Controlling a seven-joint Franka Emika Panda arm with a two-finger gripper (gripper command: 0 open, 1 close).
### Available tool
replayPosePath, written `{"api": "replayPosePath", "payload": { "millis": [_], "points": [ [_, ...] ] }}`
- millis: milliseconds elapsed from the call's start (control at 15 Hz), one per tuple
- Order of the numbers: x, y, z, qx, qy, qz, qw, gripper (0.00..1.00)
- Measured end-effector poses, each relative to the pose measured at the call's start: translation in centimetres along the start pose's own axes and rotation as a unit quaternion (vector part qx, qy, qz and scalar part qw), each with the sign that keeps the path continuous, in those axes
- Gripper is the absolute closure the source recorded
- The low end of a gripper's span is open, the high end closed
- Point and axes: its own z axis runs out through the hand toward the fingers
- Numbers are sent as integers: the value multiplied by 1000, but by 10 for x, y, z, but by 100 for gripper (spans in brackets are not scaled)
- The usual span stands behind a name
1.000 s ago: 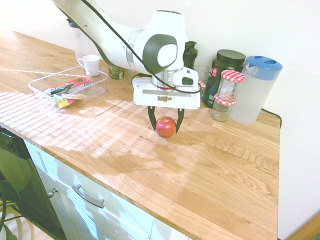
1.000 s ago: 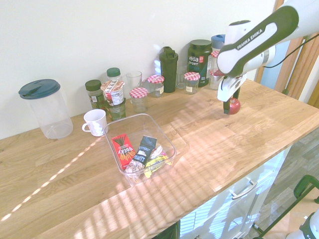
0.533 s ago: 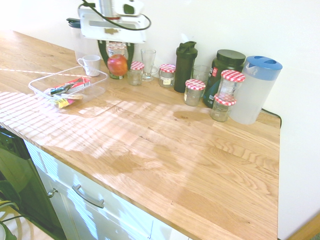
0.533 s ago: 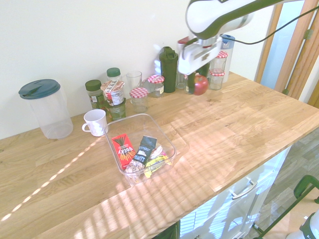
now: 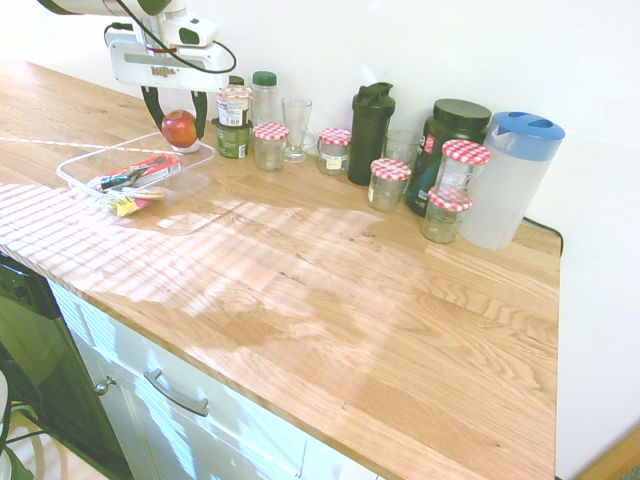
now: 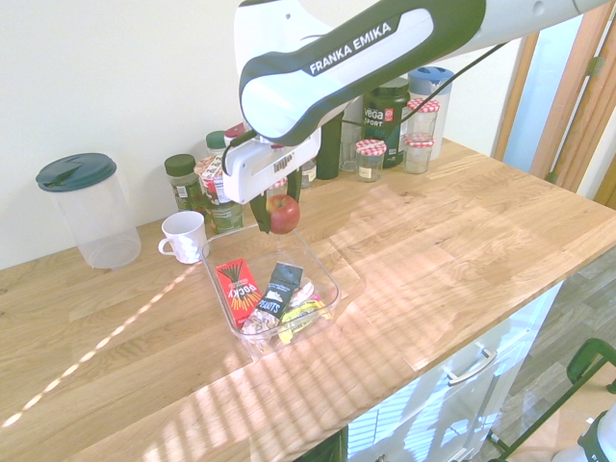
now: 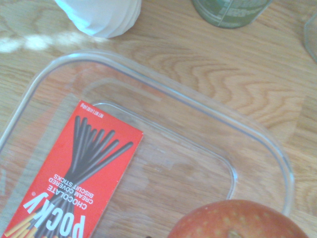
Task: Put the apple into the container
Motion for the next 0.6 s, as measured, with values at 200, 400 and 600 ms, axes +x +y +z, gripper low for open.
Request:
{"api": "replayPosePath", "payload": {
  "millis": [200,400,600],
  "points": [
    [1,-5,19,0,-6,3,1000,100],
    [3,-7,33,2,-9,3,1000,100],
    [6,-12,59,6,-13,3,1000,100]
  ]
}}
